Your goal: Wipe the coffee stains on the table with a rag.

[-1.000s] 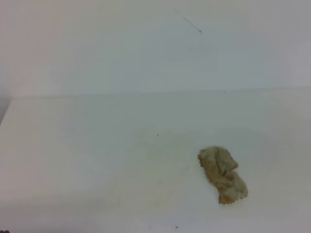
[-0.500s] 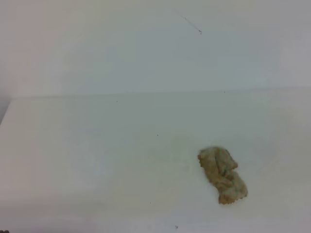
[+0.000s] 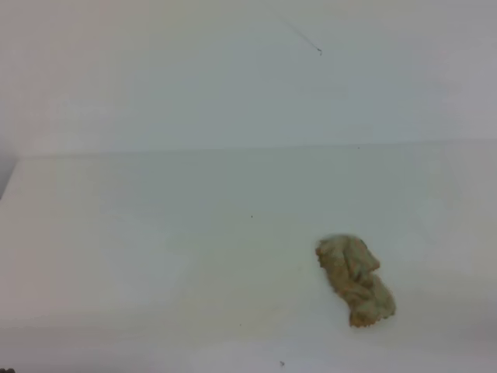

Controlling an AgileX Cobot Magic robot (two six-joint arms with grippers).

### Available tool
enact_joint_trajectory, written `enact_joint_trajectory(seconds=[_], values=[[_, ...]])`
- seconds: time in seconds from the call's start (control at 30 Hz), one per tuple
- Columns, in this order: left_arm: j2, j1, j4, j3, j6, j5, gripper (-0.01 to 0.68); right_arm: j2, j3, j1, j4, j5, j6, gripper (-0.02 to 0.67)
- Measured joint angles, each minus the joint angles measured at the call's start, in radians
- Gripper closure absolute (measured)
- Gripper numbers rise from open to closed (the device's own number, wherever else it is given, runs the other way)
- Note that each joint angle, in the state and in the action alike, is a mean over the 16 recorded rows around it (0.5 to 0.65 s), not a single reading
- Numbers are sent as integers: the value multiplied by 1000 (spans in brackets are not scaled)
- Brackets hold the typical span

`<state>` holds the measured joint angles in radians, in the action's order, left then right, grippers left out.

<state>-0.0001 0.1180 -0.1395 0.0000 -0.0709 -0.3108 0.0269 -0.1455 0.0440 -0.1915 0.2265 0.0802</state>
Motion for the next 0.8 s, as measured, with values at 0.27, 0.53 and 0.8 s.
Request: enact_joint_trajectory(seconds=[0.27, 0.53, 0.8], values=[[0, 0, 0, 0, 0, 0, 675, -46, 149, 71, 11, 34, 1, 648], [0, 0, 0, 0, 0, 0, 675, -46, 151, 76, 14, 119, 1, 648], [0, 0, 0, 0, 0, 0, 675, -46, 151, 76, 14, 117, 1, 648]])
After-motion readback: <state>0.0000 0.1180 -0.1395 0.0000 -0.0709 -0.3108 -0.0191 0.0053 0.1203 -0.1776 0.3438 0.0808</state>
